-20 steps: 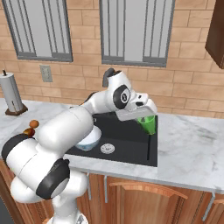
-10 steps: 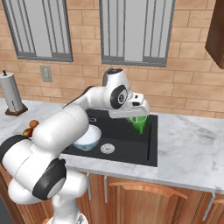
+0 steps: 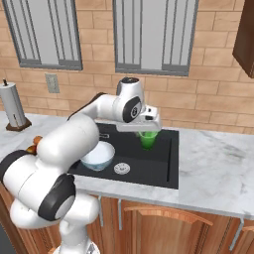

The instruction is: Remove the mango and tangerine from the sink. Then move the bowl and cup from the counter to the sink for washing.

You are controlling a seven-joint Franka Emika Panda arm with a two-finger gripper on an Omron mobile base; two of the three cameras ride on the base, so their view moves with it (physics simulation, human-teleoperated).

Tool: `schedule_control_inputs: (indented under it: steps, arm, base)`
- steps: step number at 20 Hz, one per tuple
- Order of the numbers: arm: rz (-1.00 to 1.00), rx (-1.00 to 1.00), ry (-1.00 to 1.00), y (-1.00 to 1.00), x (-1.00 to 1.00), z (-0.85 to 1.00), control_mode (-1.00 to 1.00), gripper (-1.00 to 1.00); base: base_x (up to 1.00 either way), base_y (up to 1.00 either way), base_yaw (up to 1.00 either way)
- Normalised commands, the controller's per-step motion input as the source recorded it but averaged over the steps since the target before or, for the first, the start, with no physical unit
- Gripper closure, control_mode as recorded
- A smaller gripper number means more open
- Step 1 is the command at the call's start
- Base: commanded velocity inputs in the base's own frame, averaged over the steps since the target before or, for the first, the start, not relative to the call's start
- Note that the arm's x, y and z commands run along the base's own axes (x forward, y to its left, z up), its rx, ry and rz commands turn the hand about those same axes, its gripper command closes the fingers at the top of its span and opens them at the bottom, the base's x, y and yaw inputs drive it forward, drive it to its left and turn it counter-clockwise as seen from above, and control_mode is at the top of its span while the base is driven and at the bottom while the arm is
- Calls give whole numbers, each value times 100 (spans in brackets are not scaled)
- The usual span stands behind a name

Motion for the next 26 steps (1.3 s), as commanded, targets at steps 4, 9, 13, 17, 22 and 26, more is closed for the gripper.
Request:
schedule_control_inputs:
  steps: [4, 9, 13, 17, 22, 26]
  arm:
    - [5, 10, 0, 19, 18, -16, -100, 100]
    - [4, 7, 0, 15, 19, -20, -100, 100]
    - [3, 2, 0, 8, 22, -23, -100, 100]
    - [1, 0, 0, 5, 25, -23, -100, 100]
    - [1, 0, 0, 4, 27, -24, -100, 100]
    - [2, 0, 0, 3, 22, -23, -100, 100]
  base:
    - [0, 0, 0]
    - [0, 0, 0]
    - [0, 0, 0]
    - [0, 0, 0]
    - [0, 0, 0]
    - [0, 0, 0]
